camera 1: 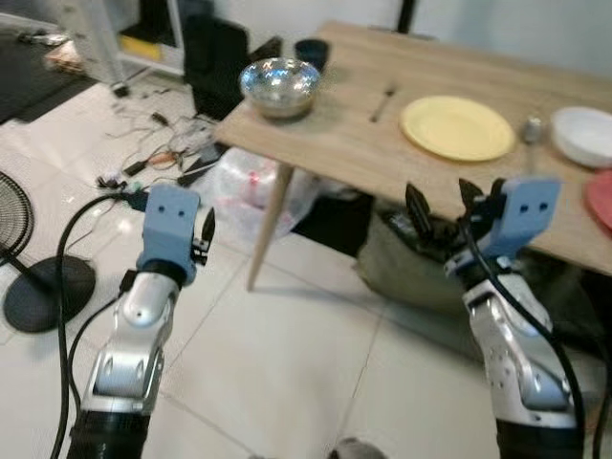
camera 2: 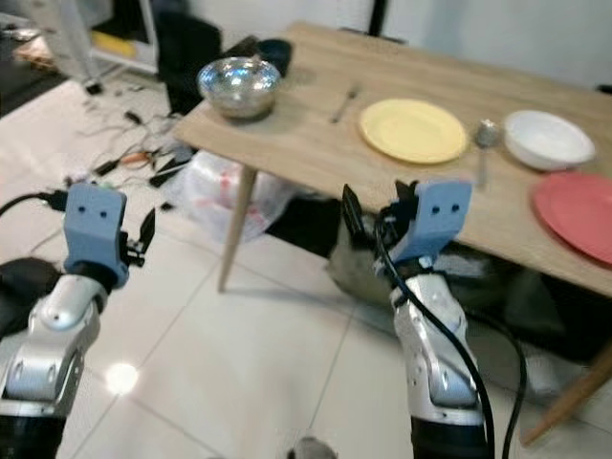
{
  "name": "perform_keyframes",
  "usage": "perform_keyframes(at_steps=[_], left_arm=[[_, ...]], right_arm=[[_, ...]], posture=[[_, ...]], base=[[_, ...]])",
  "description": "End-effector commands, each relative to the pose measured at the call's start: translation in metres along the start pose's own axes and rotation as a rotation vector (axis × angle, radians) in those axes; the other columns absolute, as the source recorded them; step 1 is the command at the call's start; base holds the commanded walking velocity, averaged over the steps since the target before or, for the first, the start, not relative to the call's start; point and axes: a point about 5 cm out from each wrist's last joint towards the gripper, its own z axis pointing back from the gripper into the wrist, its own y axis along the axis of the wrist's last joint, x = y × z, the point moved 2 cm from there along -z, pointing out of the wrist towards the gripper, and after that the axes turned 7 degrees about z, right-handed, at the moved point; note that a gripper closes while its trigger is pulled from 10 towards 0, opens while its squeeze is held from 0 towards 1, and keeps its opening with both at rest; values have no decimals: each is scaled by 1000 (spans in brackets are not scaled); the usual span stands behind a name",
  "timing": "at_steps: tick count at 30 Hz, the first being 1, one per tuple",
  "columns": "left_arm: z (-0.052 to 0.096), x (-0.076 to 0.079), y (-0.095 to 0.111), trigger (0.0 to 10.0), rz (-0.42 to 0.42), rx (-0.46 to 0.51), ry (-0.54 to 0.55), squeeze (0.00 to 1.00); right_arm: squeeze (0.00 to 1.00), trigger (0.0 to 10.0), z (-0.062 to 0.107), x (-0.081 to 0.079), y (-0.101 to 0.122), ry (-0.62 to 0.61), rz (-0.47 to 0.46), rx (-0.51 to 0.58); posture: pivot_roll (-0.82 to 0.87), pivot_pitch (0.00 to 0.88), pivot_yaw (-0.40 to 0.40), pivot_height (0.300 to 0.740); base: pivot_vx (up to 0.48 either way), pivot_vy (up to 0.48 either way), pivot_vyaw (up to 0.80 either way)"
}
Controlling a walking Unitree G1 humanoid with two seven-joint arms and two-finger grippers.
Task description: Setting the table
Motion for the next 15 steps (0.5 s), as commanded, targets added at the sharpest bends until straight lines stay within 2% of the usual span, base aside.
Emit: perform_keyframes(at_steps=[1,15], left_arm=[[0,2,-5,10000,3,-17,-1,0],[-3,-2,-3,10000,-5,-9,13,0]], right_arm=[[0,10000,2,5,-4,-24,-5,-18],[0,10000,1,4,-1,-22,-26,-1]], posture=[[-83,14,91,740],[-83,13,91,740]], base=[[390,0,488],[405,0,35]])
